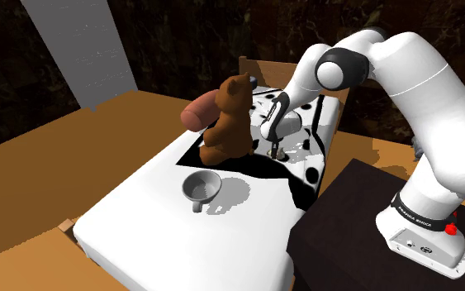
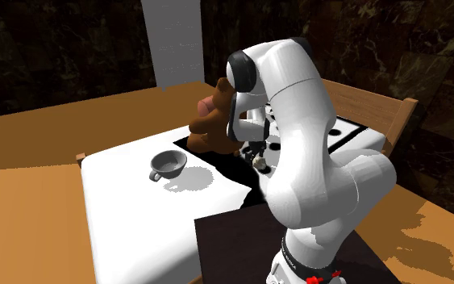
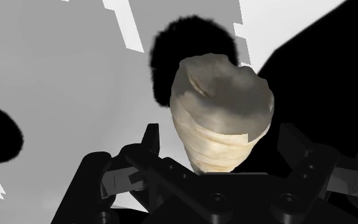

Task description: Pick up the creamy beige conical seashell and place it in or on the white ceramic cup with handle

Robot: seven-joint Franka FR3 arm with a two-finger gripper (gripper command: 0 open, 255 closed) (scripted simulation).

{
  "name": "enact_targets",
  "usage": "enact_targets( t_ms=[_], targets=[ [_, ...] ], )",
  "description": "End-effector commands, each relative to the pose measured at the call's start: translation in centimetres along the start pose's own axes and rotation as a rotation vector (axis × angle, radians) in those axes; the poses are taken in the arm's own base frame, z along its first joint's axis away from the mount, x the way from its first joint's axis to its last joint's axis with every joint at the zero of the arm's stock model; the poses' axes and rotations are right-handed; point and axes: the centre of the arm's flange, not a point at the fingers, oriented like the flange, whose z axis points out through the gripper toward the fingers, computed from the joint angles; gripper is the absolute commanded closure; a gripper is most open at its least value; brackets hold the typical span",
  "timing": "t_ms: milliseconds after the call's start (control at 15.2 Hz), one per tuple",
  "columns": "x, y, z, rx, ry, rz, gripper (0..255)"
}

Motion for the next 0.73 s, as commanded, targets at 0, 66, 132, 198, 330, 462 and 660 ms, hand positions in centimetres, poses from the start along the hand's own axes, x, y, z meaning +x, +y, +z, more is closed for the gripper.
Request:
enact_targets(
  t_ms=[0,66,132,198,330,462,660],
  targets=[
    [0.0,0.0,0.01,0.0,0.0,0.0,0],
    [0.0,0.0,0.0,0.0,0.0,0.0,0],
    [0.0,0.0,0.0,0.0,0.0,0.0,255],
    [0.0,0.0,0.0,0.0,0.0,0.0,255],
    [0.0,0.0,0.0,0.0,0.0,0.0,255],
    [0.0,0.0,0.01,0.0,0.0,0.0,255],
    [0.0,0.0,0.01,0.0,0.0,0.0,255]
  ],
)
